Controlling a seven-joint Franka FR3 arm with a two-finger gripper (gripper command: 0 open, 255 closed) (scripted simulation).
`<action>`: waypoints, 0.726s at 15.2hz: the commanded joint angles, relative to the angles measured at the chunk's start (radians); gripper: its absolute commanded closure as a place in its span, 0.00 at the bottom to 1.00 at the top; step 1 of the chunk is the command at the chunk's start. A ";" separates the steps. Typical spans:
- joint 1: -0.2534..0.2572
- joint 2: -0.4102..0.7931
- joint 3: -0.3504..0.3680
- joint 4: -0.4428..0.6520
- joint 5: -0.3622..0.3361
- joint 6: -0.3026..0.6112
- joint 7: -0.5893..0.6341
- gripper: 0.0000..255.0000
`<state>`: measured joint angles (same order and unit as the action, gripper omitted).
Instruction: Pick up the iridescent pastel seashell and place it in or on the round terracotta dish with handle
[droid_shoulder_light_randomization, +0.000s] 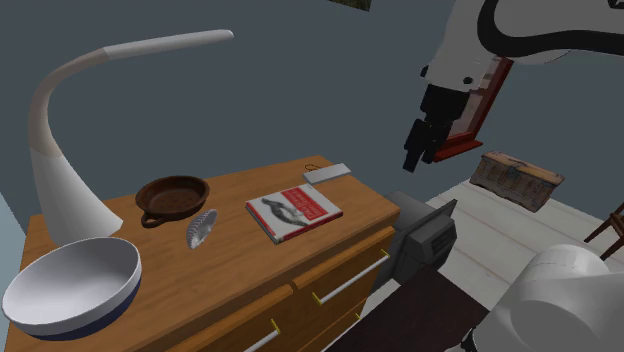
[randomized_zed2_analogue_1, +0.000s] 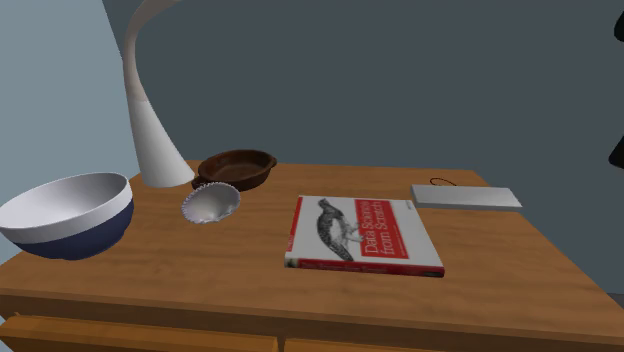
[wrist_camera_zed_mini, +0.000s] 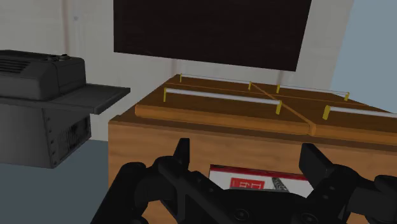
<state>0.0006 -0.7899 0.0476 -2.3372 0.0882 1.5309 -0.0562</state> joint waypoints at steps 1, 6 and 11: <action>0.000 0.000 0.000 0.000 0.000 0.000 0.000 0.00; 0.025 0.023 0.069 -0.085 0.107 0.151 0.100 0.00; 0.054 0.085 0.144 -0.136 0.211 0.317 0.190 0.00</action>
<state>0.0485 -0.7227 0.1755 -2.4642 0.2764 1.8076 0.1148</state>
